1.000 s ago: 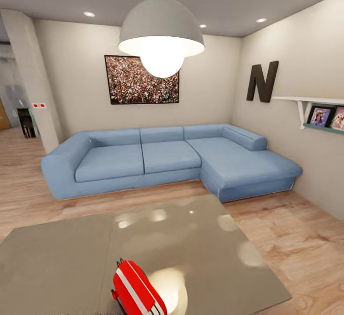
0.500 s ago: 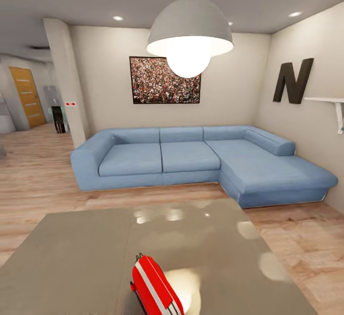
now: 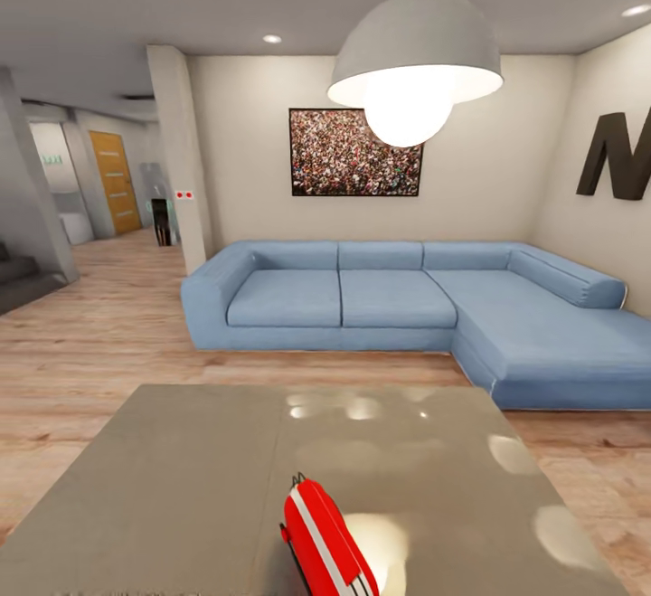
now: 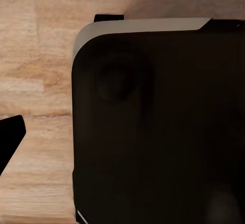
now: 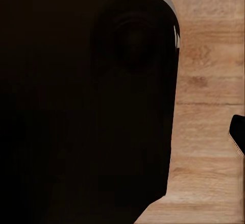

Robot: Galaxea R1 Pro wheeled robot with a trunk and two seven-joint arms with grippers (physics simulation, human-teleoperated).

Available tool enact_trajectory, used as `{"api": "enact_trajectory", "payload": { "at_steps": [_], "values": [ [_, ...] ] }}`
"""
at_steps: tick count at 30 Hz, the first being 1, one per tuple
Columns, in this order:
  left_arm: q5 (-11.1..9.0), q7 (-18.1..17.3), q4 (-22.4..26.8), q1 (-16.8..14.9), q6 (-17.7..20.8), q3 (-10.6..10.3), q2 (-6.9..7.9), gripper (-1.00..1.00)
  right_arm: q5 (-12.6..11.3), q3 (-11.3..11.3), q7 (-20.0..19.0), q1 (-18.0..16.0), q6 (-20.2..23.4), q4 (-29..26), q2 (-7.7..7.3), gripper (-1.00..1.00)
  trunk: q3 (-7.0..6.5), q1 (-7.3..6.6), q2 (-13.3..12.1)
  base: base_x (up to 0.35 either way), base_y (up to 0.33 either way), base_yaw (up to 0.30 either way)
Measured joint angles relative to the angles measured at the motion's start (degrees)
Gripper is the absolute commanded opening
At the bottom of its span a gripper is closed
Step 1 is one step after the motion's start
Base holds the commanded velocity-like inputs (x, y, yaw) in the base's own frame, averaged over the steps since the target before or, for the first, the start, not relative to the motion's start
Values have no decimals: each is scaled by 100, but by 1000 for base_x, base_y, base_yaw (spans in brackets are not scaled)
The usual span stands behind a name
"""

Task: Turn on the radio receiver that's on the table in the living room.

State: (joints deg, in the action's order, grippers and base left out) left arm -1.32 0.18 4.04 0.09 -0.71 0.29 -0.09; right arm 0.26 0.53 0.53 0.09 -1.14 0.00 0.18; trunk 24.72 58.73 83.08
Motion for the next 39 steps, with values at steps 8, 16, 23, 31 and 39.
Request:
{"api": "enact_trajectory", "payload": {
  "at_steps": [8, 16, 23, 31, 39],
  "values": [
    [0, 0, 0, 0, -6, 3, 0, 100, -5, -8, 0, 0, 10, 0, 0, 100, 0, 0, 0, 42, 0, 141],
    [0, 0, 0, 0, 0, 0, 0, 100, -4, -9, 0, 0, 12, 0, 0, 100, 0, 0, 0, 279, 0, 8],
    [0, 0, 0, 0, -8, 4, 0, 100, -6, -9, 0, 0, 14, 0, 0, 100, 0, 0, 0, 236, 0, 0],
    [0, 0, 6, 0, -8, 5, 0, 100, -4, -5, 0, 0, -1, 0, 0, 100, 0, 0, 0, 31, 0, 85],
    [0, 0, 6, 0, -8, 2, 0, 100, -1, 0, 0, 0, 2, 0, 0, 100, 0, 0, 0, 2, 0, 166]
  ]
}}
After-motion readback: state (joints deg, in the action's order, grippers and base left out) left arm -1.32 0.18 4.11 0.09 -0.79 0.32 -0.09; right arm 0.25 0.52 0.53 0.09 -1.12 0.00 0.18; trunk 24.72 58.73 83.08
